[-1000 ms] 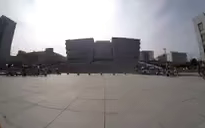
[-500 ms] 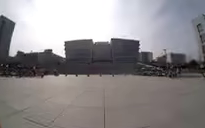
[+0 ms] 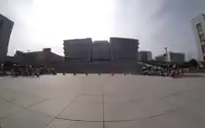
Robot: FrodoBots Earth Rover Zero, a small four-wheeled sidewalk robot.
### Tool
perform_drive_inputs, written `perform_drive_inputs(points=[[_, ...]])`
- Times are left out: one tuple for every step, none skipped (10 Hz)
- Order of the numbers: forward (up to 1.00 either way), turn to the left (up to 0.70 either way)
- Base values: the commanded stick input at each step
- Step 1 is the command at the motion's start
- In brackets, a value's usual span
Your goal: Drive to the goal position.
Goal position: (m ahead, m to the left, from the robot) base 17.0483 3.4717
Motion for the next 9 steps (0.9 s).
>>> perform_drive_inputs(points=[[1.0, 0.0], [1.0, 0.0], [1.0, 0.0], [1.0, 0.0], [1.0, 0.0], [1.0, 0.0], [1.0, 0.0], [1.0, 0.0], [1.0, 0.0]])
